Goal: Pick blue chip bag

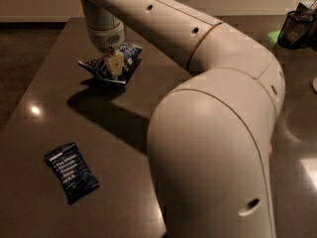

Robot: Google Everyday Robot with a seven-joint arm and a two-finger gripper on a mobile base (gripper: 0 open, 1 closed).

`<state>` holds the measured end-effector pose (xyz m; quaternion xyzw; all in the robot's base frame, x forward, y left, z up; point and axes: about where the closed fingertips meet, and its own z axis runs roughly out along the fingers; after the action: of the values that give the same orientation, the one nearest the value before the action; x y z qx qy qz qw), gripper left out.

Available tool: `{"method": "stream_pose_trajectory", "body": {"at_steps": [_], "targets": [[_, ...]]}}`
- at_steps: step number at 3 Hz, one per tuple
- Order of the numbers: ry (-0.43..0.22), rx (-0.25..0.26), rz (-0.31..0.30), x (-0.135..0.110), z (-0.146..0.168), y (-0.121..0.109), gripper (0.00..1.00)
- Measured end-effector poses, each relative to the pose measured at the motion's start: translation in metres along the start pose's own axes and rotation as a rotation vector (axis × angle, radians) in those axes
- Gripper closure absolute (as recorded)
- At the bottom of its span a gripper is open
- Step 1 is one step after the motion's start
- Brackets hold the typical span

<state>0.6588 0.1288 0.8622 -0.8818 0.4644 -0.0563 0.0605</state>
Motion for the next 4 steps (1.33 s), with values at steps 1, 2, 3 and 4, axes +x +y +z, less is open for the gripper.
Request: {"method": "stream_pose_trajectory", "body": {"at_steps": [1,2,3,4], "targets": [[-0.053,0.057,-0.003,-0.007,-0.039,0.01,1.0],[-0.1,0.098,-0.001,-0.011,-0.073,0.015,1.0],[-0.175,0.14,0.007,-0.012,-0.114,0.02,1.0],[-0.212,0.168,0.017,-0.011,-0.133,0.018,1.0]]}}
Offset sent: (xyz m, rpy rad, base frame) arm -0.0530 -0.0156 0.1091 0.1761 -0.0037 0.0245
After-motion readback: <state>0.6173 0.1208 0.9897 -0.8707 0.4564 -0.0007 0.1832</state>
